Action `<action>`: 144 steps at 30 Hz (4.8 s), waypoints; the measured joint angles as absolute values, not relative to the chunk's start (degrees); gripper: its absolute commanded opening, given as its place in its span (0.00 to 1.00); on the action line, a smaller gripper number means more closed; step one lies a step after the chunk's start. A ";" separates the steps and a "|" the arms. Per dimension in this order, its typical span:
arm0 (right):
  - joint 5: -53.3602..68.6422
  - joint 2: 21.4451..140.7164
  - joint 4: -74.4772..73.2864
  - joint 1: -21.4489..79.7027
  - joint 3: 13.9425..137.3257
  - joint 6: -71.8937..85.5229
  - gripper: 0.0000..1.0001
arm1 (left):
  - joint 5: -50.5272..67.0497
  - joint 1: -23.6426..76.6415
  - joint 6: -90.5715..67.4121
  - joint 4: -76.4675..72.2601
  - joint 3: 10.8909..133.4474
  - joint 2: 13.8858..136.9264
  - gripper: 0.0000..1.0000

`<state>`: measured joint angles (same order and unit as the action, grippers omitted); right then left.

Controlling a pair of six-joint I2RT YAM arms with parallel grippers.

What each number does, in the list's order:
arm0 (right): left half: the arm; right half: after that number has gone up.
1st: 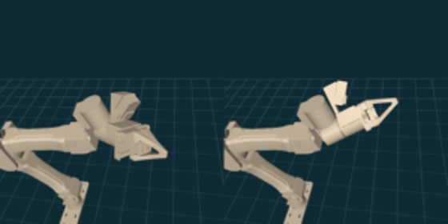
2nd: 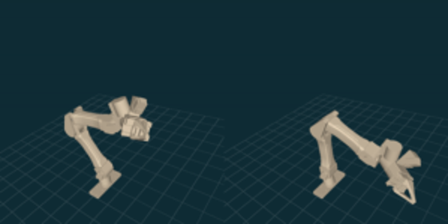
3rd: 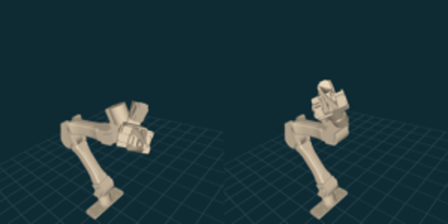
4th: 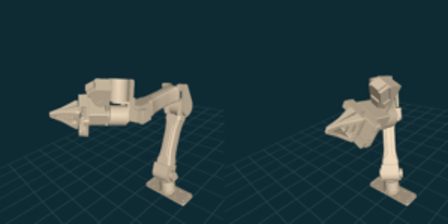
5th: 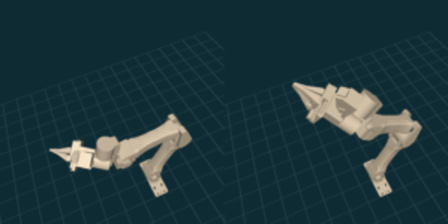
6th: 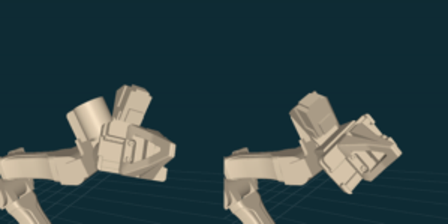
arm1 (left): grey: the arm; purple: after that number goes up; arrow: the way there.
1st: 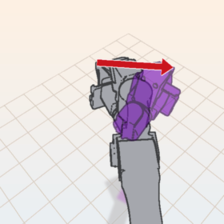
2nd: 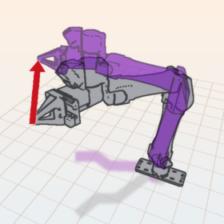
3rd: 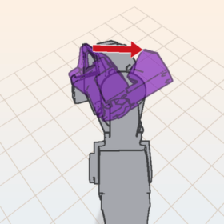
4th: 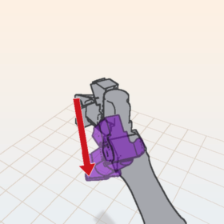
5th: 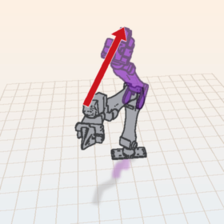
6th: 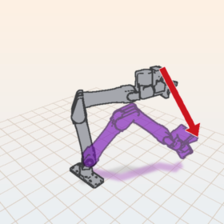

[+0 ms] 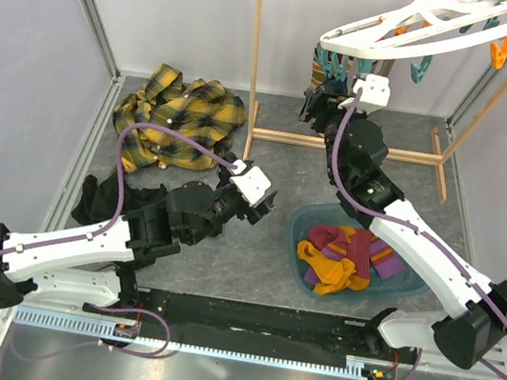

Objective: Remove the socks clipped to the hanger

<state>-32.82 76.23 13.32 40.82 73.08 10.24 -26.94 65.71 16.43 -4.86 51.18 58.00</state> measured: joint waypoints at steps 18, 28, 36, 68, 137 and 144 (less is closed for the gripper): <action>-43.40 73.65 14.55 39.62 75.02 0.62 0.33 | -26.57 65.73 15.53 -4.36 51.20 57.78 0.84; -37.17 69.80 9.82 31.75 75.02 1.72 0.34 | -26.09 65.60 8.23 0.86 64.95 66.98 0.84; -28.03 69.14 7.03 29.43 74.91 1.89 0.20 | -22.55 61.93 -5.26 8.71 83.94 76.27 0.80; -10.94 67.64 12.86 29.34 68.82 4.82 0.00 | -11.77 46.98 -15.53 5.87 110.00 98.41 0.76; -19.44 32.03 -30.96 29.23 40.91 38.50 0.09 | -3.22 46.96 -9.52 -3.40 78.83 80.97 0.84; -26.35 32.97 -34.76 29.23 32.88 42.11 0.48 | -4.64 46.96 -6.24 -2.63 69.10 73.73 0.85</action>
